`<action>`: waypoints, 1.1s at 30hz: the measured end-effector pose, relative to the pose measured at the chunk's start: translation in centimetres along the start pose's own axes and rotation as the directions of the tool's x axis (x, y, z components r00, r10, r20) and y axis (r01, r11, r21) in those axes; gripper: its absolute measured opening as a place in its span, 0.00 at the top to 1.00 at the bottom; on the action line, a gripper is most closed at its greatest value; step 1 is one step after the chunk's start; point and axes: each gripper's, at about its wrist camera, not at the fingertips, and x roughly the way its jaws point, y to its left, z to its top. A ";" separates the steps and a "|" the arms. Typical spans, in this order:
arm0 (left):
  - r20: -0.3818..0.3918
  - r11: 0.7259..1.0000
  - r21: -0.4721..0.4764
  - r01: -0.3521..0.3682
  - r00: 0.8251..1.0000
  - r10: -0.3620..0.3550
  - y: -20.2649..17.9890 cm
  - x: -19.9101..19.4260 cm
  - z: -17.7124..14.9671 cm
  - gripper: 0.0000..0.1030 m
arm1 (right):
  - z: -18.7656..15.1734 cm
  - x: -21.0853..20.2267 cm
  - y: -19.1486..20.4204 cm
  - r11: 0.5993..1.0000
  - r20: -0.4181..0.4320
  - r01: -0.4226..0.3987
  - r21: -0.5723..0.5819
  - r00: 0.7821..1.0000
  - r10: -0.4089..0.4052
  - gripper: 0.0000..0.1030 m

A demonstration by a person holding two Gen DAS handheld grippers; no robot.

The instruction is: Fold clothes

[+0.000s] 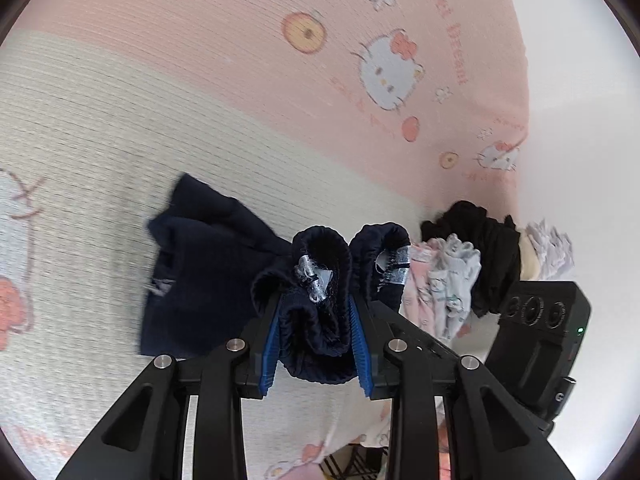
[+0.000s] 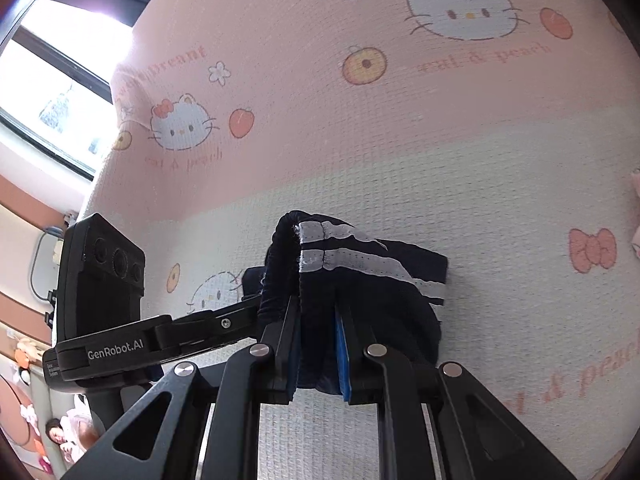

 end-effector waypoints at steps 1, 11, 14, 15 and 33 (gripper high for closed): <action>0.005 1.000 -0.006 -0.007 1.000 0.007 0.3 -0.3 0.1 0.74 | 0.0 0.3 0.4 1.000 -0.005 0.000 -0.006 1.000 0.000 0.87; 0.049 0.994 -0.014 -0.107 0.993 0.108 2.5 -2.2 0.4 0.73 | 0.2 3.4 1.9 1.000 -0.062 -0.001 -0.022 0.998 0.000 0.86; 0.048 0.987 -0.017 -0.163 0.985 0.163 2.9 -1.9 0.6 0.72 | 0.1 4.2 2.0 1.000 -0.071 0.009 -0.026 0.997 -0.011 0.86; 0.048 0.984 -0.014 -0.178 0.983 0.179 3.0 -1.9 0.5 0.71 | 0.1 4.4 2.0 0.999 -0.076 0.015 -0.030 0.997 -0.017 0.86; 0.082 0.974 -0.090 -0.206 0.974 0.213 3.8 -5.4 0.3 0.42 | 0.7 1.2 -1.0 0.982 -0.050 -0.143 0.119 0.987 0.150 0.51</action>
